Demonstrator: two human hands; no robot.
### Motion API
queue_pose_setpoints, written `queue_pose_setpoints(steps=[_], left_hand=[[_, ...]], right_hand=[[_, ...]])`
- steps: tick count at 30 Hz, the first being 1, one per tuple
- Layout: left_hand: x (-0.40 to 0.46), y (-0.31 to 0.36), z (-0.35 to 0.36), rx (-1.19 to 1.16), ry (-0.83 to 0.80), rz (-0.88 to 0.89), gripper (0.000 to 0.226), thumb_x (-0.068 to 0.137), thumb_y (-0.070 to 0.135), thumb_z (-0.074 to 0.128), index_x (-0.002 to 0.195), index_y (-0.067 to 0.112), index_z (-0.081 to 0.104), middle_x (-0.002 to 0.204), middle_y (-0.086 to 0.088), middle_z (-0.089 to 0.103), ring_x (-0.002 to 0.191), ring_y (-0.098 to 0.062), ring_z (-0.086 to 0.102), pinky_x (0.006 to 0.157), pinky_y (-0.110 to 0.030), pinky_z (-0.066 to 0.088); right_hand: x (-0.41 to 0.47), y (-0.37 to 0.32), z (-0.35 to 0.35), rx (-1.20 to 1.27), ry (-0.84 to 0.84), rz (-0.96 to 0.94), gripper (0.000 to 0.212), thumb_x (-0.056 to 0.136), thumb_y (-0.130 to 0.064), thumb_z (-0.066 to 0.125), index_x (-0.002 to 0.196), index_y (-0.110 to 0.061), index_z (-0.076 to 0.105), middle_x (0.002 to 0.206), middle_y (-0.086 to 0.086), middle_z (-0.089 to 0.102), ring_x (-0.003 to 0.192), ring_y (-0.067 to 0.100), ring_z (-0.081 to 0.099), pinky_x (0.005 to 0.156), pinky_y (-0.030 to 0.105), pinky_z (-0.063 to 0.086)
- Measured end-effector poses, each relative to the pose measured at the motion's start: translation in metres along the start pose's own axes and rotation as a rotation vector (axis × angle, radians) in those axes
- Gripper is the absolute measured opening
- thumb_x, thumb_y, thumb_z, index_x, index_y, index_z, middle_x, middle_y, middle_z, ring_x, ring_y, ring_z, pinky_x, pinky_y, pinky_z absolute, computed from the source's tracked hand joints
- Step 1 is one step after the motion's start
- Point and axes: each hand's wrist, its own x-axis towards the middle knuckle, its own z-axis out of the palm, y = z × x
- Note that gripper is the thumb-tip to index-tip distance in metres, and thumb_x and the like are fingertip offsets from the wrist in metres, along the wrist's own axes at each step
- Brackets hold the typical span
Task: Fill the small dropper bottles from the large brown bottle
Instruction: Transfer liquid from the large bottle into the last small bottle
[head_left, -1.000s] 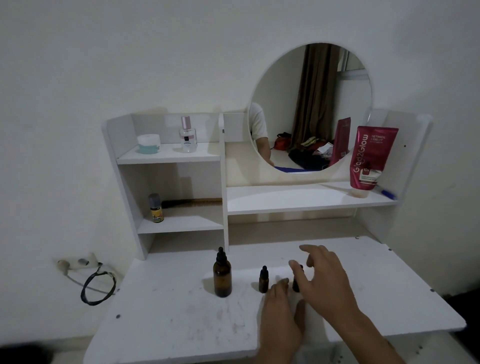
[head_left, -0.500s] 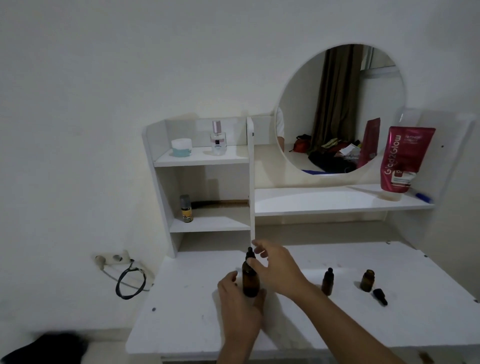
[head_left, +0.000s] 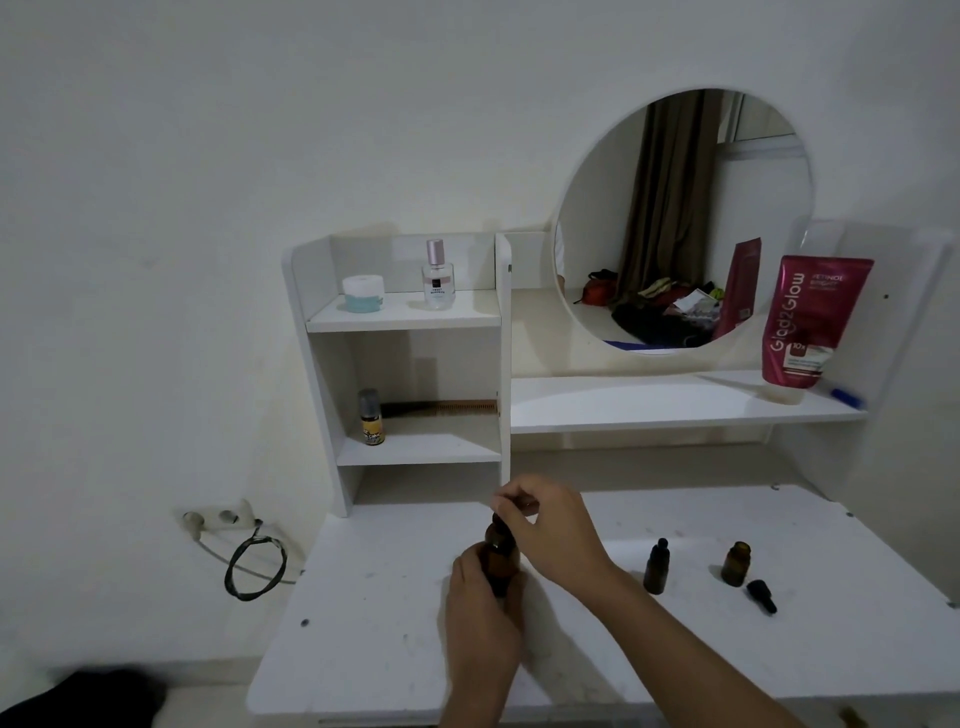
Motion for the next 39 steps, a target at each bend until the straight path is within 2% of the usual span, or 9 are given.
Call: queue_pose_setpoints(steps=[7,11,15,19,25,29,33,36,39], left_hand=[[0.000,-0.002,0.002,0.029,0.011,0.018,0.045,0.094,0.035,0.068,0.135,0.026,0.051,0.122,0.012,0.057,0.103,-0.008,0.055,0.087,-0.019,0.043],[0.000,0.000,0.001,0.063,0.007,0.012,0.046,0.095,0.036,0.066,0.137,0.025,0.049,0.126,0.010,0.056,0.098,-0.005,0.048,0.087,-0.018,0.040],[0.000,0.000,0.000,0.051,0.005,0.028,0.047,0.094,0.036,0.068,0.136,0.025,0.049,0.126,0.009,0.057,0.106,-0.010,0.055,0.091,-0.022,0.045],[0.000,-0.003,-0.001,0.054,0.002,0.052,0.048,0.092,0.038,0.068,0.135,0.027,0.049,0.124,0.010,0.058,0.110,-0.013,0.058,0.095,-0.029,0.051],[-0.003,-0.003,-0.005,0.036,0.005,0.084,0.046,0.089,0.034,0.072,0.130,0.024,0.053,0.115,0.008,0.057,0.104,-0.014,0.059,0.086,-0.024,0.046],[-0.005,0.005,-0.009,0.005,0.001,0.018,0.062,0.087,0.036,0.075,0.138,0.021,0.045,0.126,0.005,0.053,0.115,-0.018,0.055,0.092,-0.028,0.048],[-0.011,0.009,-0.015,-0.052,0.018,-0.032,0.073,0.087,0.034,0.077,0.145,0.016,0.038,0.140,0.001,0.044,0.120,-0.018,0.052,0.096,-0.033,0.051],[-0.023,0.007,-0.014,-0.051,0.118,0.049,0.070,0.083,0.025,0.081,0.141,0.016,0.042,0.131,0.004,0.044,0.112,-0.016,0.054,0.089,-0.028,0.048],[-0.046,0.018,-0.004,-0.058,0.158,0.083,0.061,0.081,0.021,0.082,0.130,0.023,0.046,0.123,0.007,0.043,0.106,-0.014,0.053,0.089,-0.033,0.049]], right_hand=[[0.005,0.005,0.007,-0.045,0.032,0.001,0.014,0.096,-0.029,0.069,0.089,-0.018,0.072,0.088,-0.010,0.072,0.085,0.006,0.066,0.081,0.027,0.059],[0.005,0.006,0.009,-0.112,0.031,-0.051,0.015,0.099,-0.028,0.065,0.090,-0.017,0.068,0.089,-0.008,0.068,0.086,0.006,0.062,0.078,0.020,0.054],[0.005,0.006,0.010,-0.145,0.034,-0.114,0.018,0.099,-0.031,0.064,0.089,-0.015,0.065,0.088,-0.007,0.066,0.081,0.003,0.060,0.074,0.013,0.049],[0.004,-0.003,0.002,-0.114,0.084,-0.210,0.017,0.099,-0.030,0.065,0.088,-0.017,0.063,0.085,-0.009,0.064,0.081,0.009,0.062,0.076,0.024,0.054],[0.005,-0.039,-0.031,0.024,0.209,-0.331,0.012,0.099,-0.026,0.066,0.094,-0.015,0.069,0.087,-0.007,0.069,0.083,0.008,0.066,0.076,0.026,0.056],[-0.001,-0.055,-0.059,0.163,0.326,-0.302,0.005,0.095,-0.021,0.071,0.098,-0.016,0.071,0.089,-0.010,0.071,0.086,0.005,0.069,0.077,0.012,0.053],[-0.019,-0.055,-0.096,0.215,0.397,-0.260,0.009,0.093,-0.021,0.073,0.099,-0.015,0.073,0.090,-0.010,0.074,0.089,0.004,0.070,0.079,0.010,0.052],[-0.035,-0.038,-0.130,0.176,0.439,-0.253,0.008,0.093,-0.019,0.073,0.100,-0.015,0.073,0.090,-0.010,0.074,0.089,0.007,0.071,0.080,0.012,0.053],[-0.050,-0.013,-0.165,0.141,0.497,-0.185,0.005,0.093,-0.020,0.073,0.098,-0.019,0.073,0.089,-0.011,0.075,0.088,0.009,0.072,0.081,0.016,0.055]])
